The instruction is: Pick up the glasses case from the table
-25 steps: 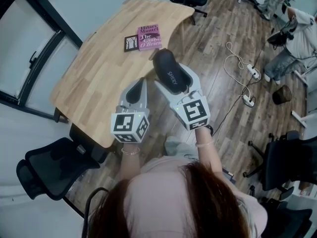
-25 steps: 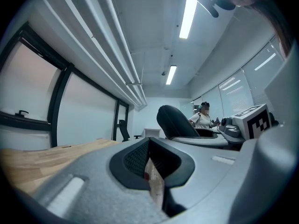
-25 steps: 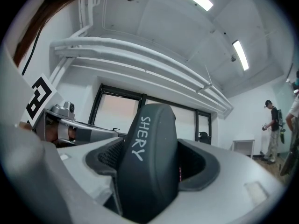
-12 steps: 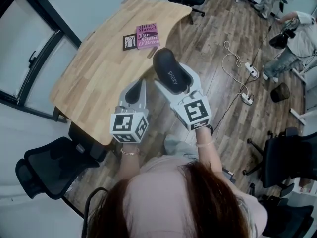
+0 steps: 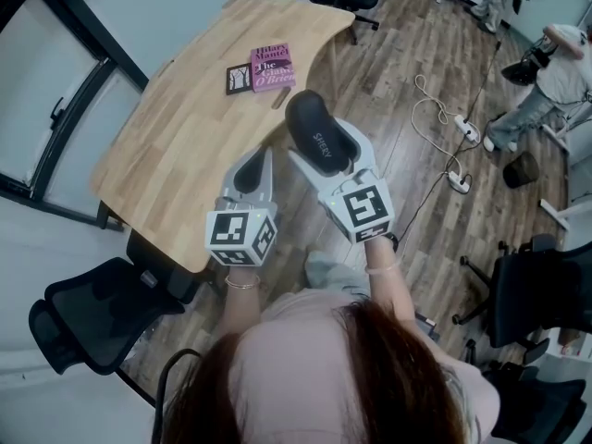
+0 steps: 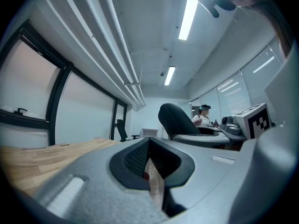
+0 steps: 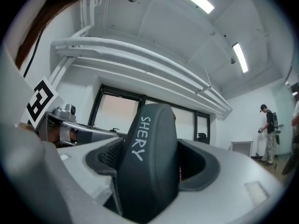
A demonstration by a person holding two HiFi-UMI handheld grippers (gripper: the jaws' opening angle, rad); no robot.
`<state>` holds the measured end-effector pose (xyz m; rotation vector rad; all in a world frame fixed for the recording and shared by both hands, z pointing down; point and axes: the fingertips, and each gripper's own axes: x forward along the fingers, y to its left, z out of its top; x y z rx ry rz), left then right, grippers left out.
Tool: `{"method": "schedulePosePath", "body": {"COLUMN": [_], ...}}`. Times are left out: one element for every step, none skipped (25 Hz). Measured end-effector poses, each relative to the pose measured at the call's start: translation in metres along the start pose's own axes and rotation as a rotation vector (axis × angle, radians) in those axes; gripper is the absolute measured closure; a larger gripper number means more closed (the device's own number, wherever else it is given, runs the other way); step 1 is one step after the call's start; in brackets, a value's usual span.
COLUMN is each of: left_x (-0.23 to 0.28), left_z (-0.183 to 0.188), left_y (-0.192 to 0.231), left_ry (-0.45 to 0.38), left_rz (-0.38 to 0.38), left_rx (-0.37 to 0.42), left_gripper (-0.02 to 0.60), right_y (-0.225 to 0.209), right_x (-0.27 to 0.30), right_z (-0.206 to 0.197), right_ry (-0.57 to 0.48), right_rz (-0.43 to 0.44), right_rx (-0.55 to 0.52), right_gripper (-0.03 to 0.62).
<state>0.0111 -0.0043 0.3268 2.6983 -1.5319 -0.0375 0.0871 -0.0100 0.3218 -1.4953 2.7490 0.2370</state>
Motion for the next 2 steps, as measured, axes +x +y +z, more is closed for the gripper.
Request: {"method": "schedulePosePath", "body": {"left_x": [0.001, 0.002], "left_z": [0.0002, 0.0005], "left_y": [0.0006, 0.0012], "left_ry": [0.0, -0.001], "left_rz": [-0.001, -0.001], "left_rx": [0.0, 0.0], "left_gripper": [0.574, 0.574], "right_y": [-0.0005, -0.0009], "right_x": [0.0011, 0.0021], "right_z": [-0.0001, -0.0002], "right_ry": [0.001, 0.001], "right_rz": [0.0, 0.0], "right_rx": [-0.001, -0.002], "right_gripper": [0.235, 0.235]}}
